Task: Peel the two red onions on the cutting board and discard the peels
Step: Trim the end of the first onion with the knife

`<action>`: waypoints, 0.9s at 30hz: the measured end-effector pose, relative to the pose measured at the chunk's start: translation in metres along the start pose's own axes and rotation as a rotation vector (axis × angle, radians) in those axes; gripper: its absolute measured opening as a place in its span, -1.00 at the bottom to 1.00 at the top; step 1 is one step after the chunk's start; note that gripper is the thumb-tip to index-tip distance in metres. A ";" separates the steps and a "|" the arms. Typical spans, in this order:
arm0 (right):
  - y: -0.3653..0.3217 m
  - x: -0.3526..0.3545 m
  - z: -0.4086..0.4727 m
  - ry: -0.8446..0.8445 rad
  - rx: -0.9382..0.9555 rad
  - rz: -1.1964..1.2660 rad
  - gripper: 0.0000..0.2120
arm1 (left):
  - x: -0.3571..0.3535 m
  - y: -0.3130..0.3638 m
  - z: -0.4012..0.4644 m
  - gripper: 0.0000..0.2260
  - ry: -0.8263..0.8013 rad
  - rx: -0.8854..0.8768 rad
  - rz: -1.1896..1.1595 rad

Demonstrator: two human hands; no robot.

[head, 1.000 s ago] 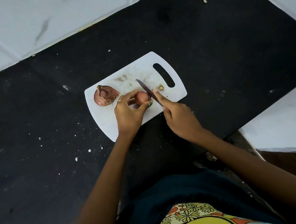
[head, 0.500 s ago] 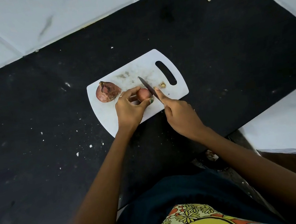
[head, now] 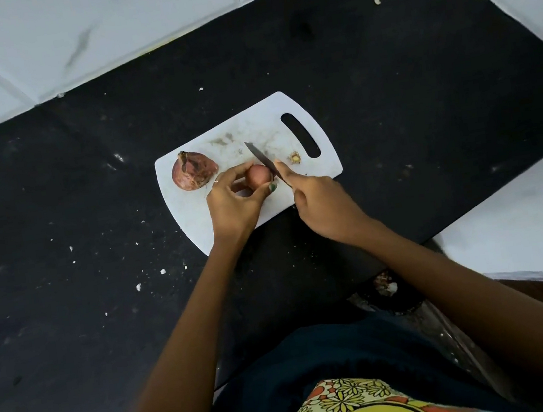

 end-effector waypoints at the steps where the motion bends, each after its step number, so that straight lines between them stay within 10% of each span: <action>1: 0.000 -0.001 -0.004 0.012 0.004 0.011 -0.48 | 0.000 0.000 0.000 -0.57 0.009 -0.008 0.002; 27: 0.005 -0.015 -0.007 0.029 -0.022 -0.210 -0.37 | -0.004 -0.005 0.003 -0.57 0.042 -0.030 0.035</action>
Point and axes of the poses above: each hand's wrist, its own z-axis towards the middle knuckle, its own x-axis out of the back of the hand, y = z × x, the point moved 6 cm from there along z, towards the middle knuckle, and after that the axes turned 4 degrees about z, right-handed, at the moved point
